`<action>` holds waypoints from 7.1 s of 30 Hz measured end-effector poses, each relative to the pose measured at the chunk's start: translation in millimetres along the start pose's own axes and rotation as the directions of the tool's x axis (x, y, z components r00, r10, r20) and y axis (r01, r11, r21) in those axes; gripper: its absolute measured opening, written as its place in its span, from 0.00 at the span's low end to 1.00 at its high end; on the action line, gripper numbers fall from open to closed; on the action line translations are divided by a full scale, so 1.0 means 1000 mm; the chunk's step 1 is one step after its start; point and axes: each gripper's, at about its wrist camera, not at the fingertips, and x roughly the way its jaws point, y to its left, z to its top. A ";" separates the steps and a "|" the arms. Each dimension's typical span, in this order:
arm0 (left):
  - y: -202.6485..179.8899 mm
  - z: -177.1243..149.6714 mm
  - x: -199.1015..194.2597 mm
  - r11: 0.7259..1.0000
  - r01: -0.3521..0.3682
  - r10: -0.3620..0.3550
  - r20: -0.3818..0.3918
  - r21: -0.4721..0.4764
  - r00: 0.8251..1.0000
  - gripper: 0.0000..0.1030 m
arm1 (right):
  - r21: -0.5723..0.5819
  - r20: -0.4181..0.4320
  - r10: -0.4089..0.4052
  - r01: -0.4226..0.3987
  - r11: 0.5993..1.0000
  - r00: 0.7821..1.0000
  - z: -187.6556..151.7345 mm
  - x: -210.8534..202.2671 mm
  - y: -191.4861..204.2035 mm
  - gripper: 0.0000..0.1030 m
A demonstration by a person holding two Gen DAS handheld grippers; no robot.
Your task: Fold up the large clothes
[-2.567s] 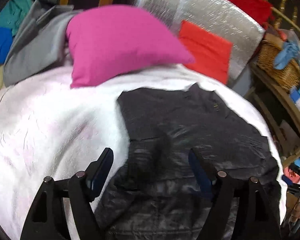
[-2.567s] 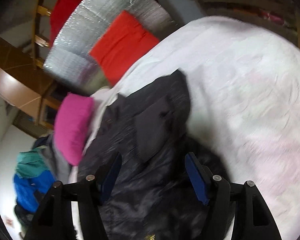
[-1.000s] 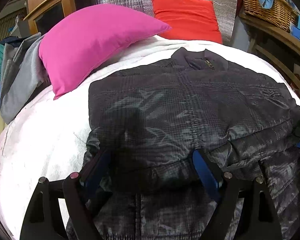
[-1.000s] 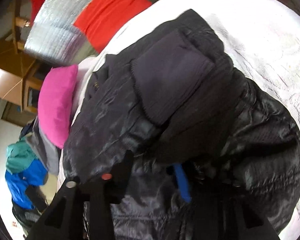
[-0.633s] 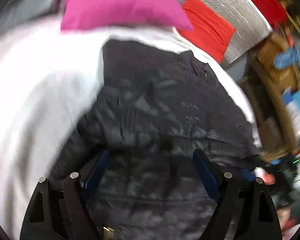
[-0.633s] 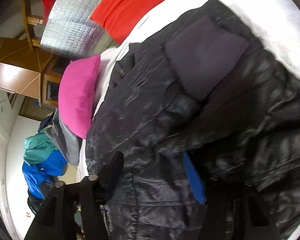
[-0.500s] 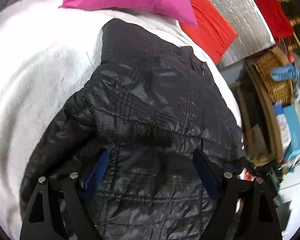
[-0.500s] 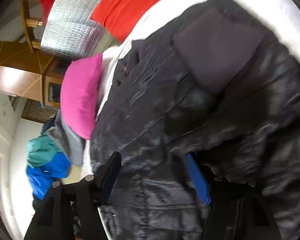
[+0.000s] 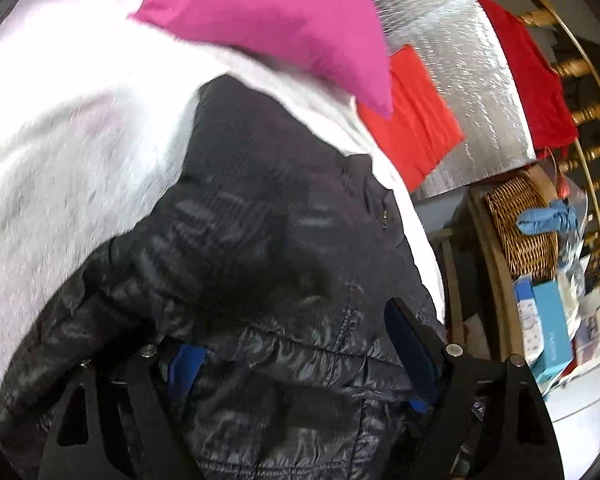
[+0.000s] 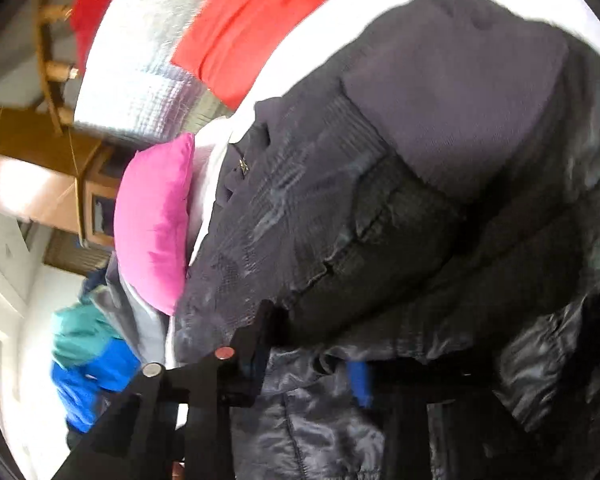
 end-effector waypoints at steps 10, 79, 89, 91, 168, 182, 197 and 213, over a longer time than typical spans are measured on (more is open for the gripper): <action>0.000 -0.001 0.019 0.984 -0.146 0.150 -0.037 0.100 0.988 0.80 | -0.065 -0.049 -0.113 0.110 0.992 0.992 -0.006 0.002 0.002 0.22; 0.044 -0.040 -0.115 0.906 -0.309 0.304 0.063 0.291 0.951 0.84 | -0.024 0.046 -0.123 0.124 0.992 0.991 -0.061 -0.210 -0.129 0.48; 0.067 -0.106 -0.154 0.907 -0.281 0.291 0.014 0.313 0.957 0.84 | -0.047 -0.128 -0.070 0.064 0.997 0.989 -0.143 -0.172 -0.125 0.52; 0.069 -0.118 -0.156 0.905 -0.275 0.291 -0.001 0.324 0.957 0.84 | -0.008 -0.124 -0.042 0.042 0.999 0.991 -0.144 -0.165 -0.127 0.52; 0.066 -0.223 -0.176 0.923 -0.054 0.169 -0.276 0.380 0.946 0.19 | -0.433 -0.188 -0.118 0.026 0.901 0.975 -0.194 -0.211 -0.055 0.16; 0.096 -0.234 -0.155 0.938 -0.136 0.262 -0.394 0.319 0.881 0.22 | -0.354 -0.258 -0.249 0.149 0.923 0.933 -0.199 -0.157 -0.104 0.18; -0.033 -0.096 -0.235 0.910 0.197 -0.165 -0.116 0.366 0.979 0.10 | -0.452 0.109 0.101 -0.041 0.891 0.989 -0.092 -0.235 0.007 0.16; -0.080 0.127 -0.018 0.944 0.044 -0.050 0.010 0.326 0.999 0.10 | -0.390 0.341 0.009 0.132 0.911 0.940 0.128 -0.041 0.078 0.16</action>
